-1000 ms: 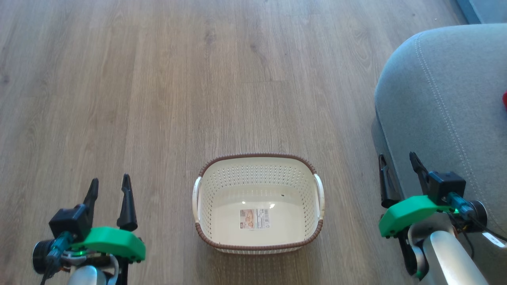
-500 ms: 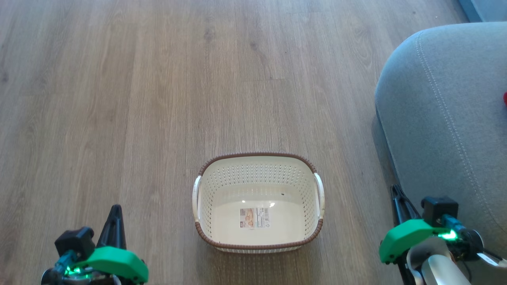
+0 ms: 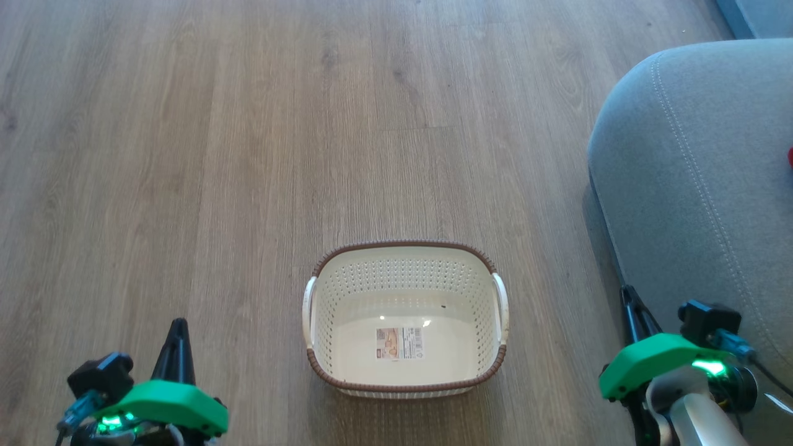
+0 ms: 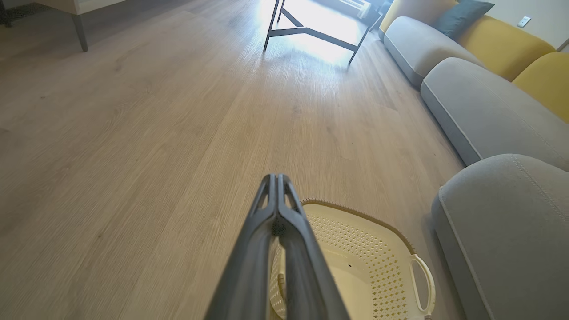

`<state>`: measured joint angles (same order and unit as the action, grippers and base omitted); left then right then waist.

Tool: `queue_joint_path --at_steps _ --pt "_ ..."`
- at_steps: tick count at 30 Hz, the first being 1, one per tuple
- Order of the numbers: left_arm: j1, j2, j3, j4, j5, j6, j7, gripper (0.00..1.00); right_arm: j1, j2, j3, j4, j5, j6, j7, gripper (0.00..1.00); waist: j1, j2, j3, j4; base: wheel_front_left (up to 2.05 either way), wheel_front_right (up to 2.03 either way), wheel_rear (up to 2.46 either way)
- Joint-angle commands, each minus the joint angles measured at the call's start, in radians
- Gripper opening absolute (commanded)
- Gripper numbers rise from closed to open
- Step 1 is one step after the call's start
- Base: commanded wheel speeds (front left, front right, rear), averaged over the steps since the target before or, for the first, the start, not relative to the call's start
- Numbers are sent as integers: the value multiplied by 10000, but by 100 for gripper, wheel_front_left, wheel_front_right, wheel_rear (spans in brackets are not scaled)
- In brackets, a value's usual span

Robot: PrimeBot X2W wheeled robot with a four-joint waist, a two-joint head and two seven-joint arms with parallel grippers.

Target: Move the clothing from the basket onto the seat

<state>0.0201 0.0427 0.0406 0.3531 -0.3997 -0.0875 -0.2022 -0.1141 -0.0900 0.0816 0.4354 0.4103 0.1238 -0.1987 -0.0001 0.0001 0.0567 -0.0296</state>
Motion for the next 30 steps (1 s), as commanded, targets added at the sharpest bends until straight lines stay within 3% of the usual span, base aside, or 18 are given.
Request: queue_joint_path --at_steps 1,30 --pt "-431 34 101 -362 -240 -27 32 0 -334 16 -103 -381 260 10 67 0 1 -1 -6 3 0 0 0" --pt "-659 46 270 -562 -3473 -138 881 0 -226 120 -610 -797 3457 26 901 0 1 -1 -150 83 0 0 0"
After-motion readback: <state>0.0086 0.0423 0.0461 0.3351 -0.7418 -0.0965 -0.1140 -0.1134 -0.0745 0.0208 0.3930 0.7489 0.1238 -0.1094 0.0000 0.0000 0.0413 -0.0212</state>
